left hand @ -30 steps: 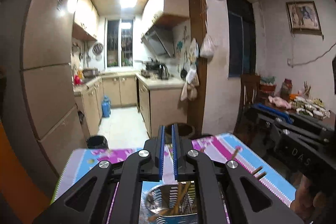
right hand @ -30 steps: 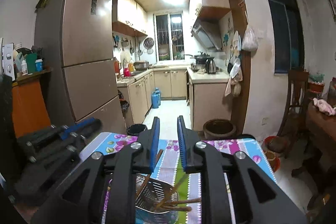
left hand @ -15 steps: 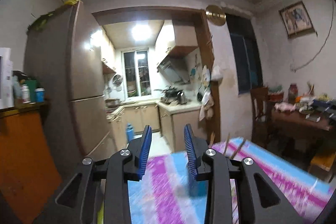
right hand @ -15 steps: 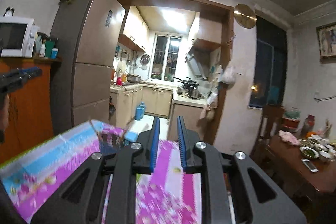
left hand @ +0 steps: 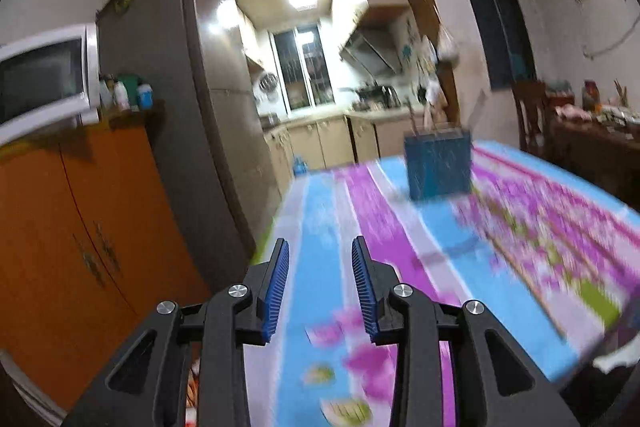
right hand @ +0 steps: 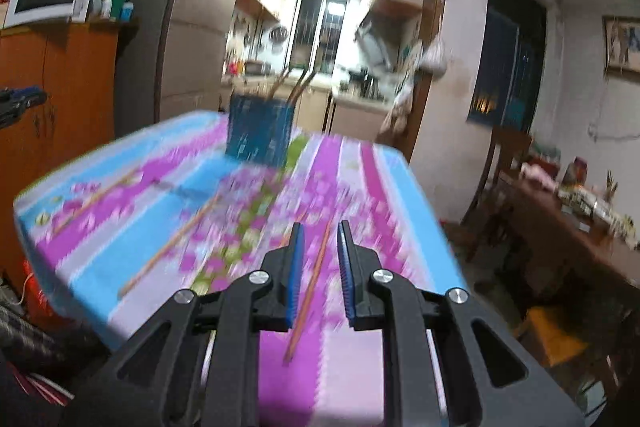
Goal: Organize utensils
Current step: 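Move both grippers down to the remaining chopsticks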
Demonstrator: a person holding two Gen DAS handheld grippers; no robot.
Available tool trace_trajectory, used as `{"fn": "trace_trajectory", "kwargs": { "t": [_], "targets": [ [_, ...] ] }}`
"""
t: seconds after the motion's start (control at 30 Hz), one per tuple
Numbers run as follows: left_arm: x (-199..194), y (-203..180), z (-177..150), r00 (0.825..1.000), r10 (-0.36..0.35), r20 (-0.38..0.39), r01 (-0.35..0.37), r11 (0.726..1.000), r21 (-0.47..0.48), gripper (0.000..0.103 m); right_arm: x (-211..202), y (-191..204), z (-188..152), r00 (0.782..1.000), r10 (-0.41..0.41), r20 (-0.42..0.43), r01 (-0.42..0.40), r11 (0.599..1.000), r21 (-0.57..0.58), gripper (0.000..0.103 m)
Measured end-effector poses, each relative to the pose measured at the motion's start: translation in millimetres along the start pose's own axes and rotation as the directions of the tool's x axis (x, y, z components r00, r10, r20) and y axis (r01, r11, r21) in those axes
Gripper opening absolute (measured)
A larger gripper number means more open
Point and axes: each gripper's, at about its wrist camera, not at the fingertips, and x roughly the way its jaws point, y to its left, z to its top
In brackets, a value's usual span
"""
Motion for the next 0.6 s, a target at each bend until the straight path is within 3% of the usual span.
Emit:
{"fn": "trace_trajectory", "kwargs": {
  "t": [0.1,0.2,0.23,0.6],
  "targets": [
    [1.2,-26.3,-41.5,0.997,-0.039,-0.059,0.038,0.999,-0.027,0.034,-0.6,26.2,-26.3,1.0,-0.017,-0.005,0.017,0.999,-0.031,0.016],
    [0.0,-51.5,-73.2,0.998,-0.014,-0.065,0.013,1.0,-0.024,0.034,4.1,44.0,-45.2,1.0,0.004,-0.027,-0.004,1.0,-0.031,0.016],
    [-1.7,-62.2,-83.8,0.998,0.024,-0.051,-0.024,1.0,0.004,0.034,5.2,48.3,-48.6,0.999,0.011,-0.03,-0.012,1.0,-0.029,0.016],
    [11.5,-74.3,-101.6,0.993,0.086,-0.078,-0.088,0.996,-0.027,0.035,43.3,66.7,-70.4,0.996,-0.021,-0.083,0.024,0.999,0.032,0.016]
  ]
}}
